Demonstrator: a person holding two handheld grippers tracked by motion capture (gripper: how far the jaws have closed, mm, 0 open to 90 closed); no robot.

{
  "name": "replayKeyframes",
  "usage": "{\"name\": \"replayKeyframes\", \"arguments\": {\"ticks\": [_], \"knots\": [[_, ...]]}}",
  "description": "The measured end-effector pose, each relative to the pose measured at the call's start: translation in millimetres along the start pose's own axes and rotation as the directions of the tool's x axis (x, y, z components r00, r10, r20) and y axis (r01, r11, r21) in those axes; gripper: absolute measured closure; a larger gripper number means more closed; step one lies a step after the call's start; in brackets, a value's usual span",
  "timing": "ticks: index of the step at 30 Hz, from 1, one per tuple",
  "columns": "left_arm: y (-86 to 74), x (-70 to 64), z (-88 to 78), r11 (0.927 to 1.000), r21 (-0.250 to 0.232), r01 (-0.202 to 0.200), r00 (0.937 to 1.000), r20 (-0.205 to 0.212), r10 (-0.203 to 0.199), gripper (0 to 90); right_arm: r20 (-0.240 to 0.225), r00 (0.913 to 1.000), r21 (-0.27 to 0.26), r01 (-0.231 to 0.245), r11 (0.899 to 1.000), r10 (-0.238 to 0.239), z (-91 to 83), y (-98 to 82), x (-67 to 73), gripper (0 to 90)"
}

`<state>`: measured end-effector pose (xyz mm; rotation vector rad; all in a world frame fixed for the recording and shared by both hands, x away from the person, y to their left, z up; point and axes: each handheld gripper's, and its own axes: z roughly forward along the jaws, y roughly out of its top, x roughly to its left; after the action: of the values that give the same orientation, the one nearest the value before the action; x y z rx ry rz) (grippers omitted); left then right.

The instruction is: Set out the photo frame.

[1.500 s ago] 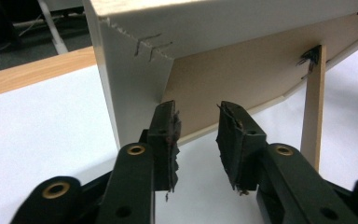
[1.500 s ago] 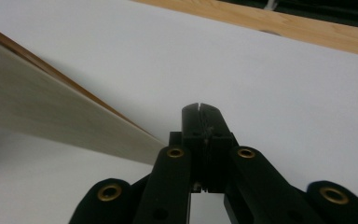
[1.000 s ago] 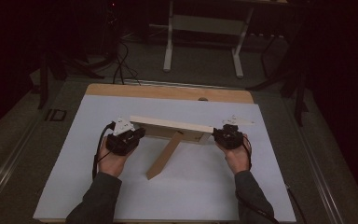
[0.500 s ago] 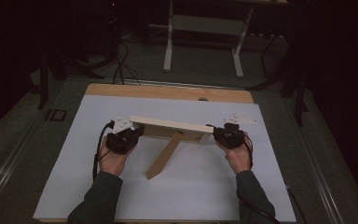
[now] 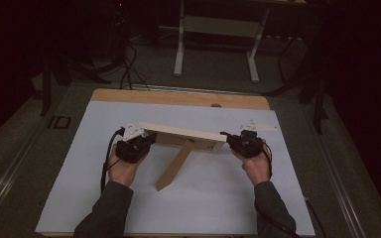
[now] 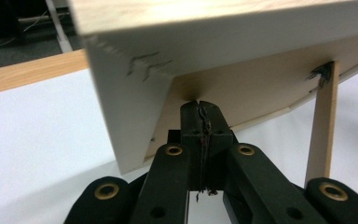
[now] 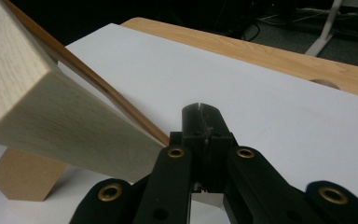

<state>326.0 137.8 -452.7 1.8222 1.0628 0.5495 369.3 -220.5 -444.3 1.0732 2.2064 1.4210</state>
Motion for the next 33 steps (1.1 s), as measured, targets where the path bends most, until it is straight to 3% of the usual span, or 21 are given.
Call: {"name": "replayKeyframes", "arguments": {"ticks": [5,16,25,33], "knots": [[3.0,-1.7,2.0,0.9998,-0.008,0.016,0.9997,0.017,-0.016,90.0,-0.021,0.9998,0.003,-0.001,1.000,0.001,0.5,1.8,0.0,89.9],[8.3,-8.1,6.2,0.9999,-0.009,0.010,0.9997,0.024,-0.010,90.0,-0.044,0.9990,0.007,0.004,1.000,-0.004,1.2,3.4,2.6,90.0],[13.7,-13.8,11.0,0.9998,0.016,-0.014,0.9998,-0.014,0.014,90.0,-0.057,0.9982,0.011,0.018,1.000,-0.017,0.7,5.4,5.4,90.0],[15.5,-14.8,14.7,0.9998,0.020,-0.006,1.0000,-0.006,0.006,90.0,-0.062,0.9976,0.025,0.033,0.999,-0.032,0.7,6.8,7.7,89.9]]}}
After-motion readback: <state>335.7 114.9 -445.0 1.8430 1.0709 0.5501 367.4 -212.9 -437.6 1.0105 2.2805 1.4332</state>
